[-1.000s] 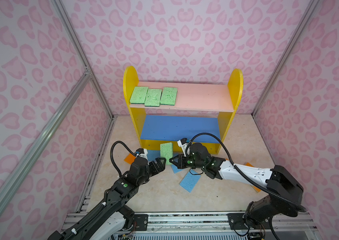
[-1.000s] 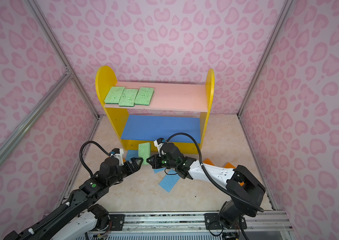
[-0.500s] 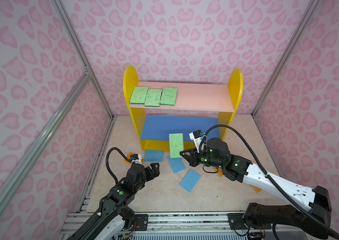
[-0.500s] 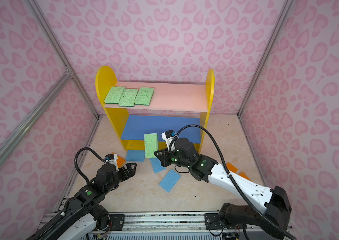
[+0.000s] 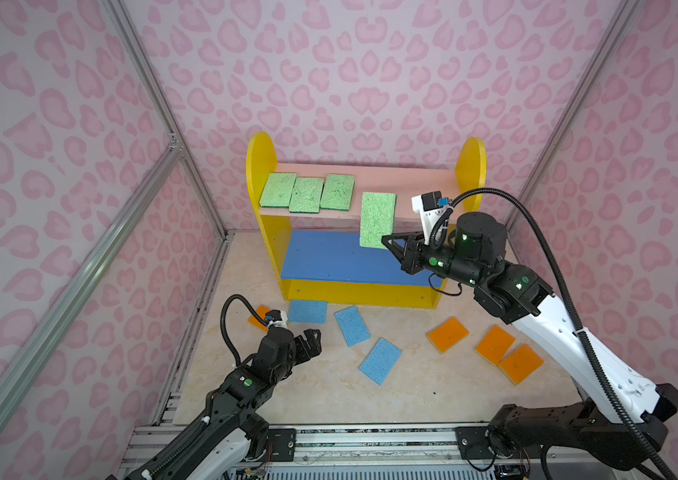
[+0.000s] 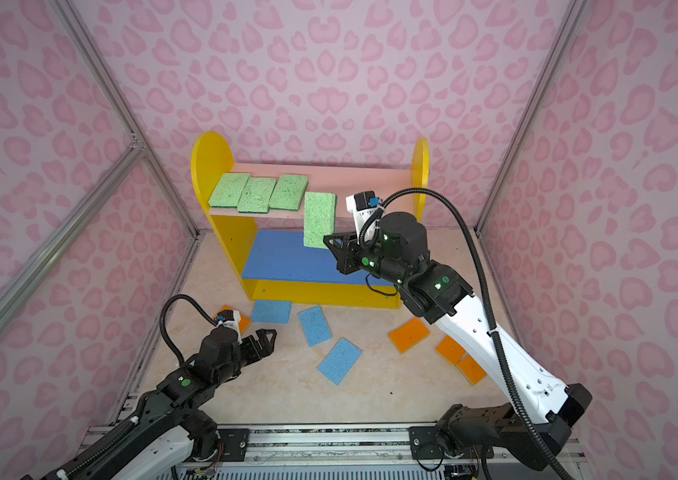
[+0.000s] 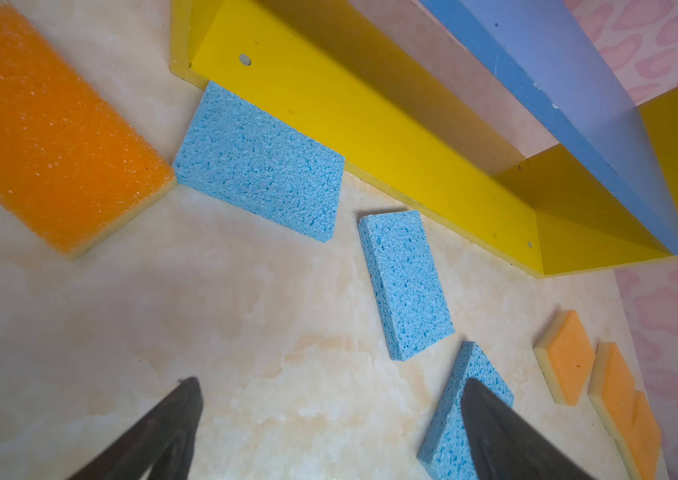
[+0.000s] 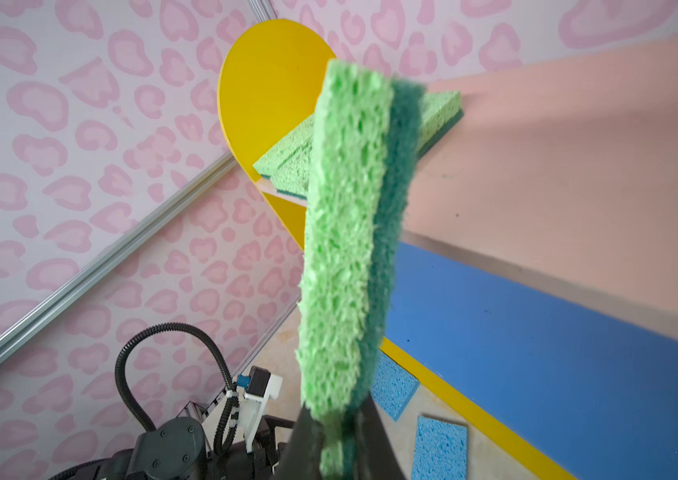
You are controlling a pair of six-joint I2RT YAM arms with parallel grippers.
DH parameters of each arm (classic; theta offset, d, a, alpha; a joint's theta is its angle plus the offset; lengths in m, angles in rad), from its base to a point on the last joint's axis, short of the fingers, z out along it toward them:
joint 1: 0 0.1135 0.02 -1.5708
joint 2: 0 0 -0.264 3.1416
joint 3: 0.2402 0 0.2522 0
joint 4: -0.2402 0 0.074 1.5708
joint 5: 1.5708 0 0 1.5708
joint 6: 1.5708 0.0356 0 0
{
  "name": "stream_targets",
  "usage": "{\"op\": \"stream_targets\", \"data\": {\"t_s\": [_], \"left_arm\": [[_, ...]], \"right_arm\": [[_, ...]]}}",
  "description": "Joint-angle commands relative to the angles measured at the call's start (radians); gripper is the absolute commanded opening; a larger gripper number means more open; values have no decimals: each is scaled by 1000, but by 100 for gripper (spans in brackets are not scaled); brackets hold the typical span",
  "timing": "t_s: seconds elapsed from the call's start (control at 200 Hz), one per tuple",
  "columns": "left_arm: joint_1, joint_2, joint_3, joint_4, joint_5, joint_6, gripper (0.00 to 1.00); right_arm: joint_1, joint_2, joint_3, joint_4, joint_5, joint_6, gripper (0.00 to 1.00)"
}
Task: Place and organize the cleaning sponges onto the shelf
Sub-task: 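Carry the sponge up to the pink shelf with the right gripper while the left withdraws, then lower the green sponge onto the pink shelf beside the three green sponges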
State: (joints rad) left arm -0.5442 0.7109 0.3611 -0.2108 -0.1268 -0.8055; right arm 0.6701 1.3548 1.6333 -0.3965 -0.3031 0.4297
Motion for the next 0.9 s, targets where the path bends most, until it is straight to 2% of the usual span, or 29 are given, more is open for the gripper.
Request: {"op": "stream_targets", "data": {"t_s": [0.0,0.15,0.43,0.585,0.765,0.895], "left_arm": [[1,12,1,38,3,17,98],[1,25,1,51,6,25,98],[3,64,18,71,7,34,97],[3,79,22,79,7,38,97],[3,81,19,93,7,38,97],[3,93,18,99,7,39,97]], "right_arm": [[-48,74,95,-59,-101,-14,14],[-118,186,253,-92,-166,13,15],[-152,388,497,-199,-249,20,17],[-152,438,550,-247,-201,16,18],[-155,440,551,-252,-145,6,34],[-158,459,582,-285,-128,-11,40]]}}
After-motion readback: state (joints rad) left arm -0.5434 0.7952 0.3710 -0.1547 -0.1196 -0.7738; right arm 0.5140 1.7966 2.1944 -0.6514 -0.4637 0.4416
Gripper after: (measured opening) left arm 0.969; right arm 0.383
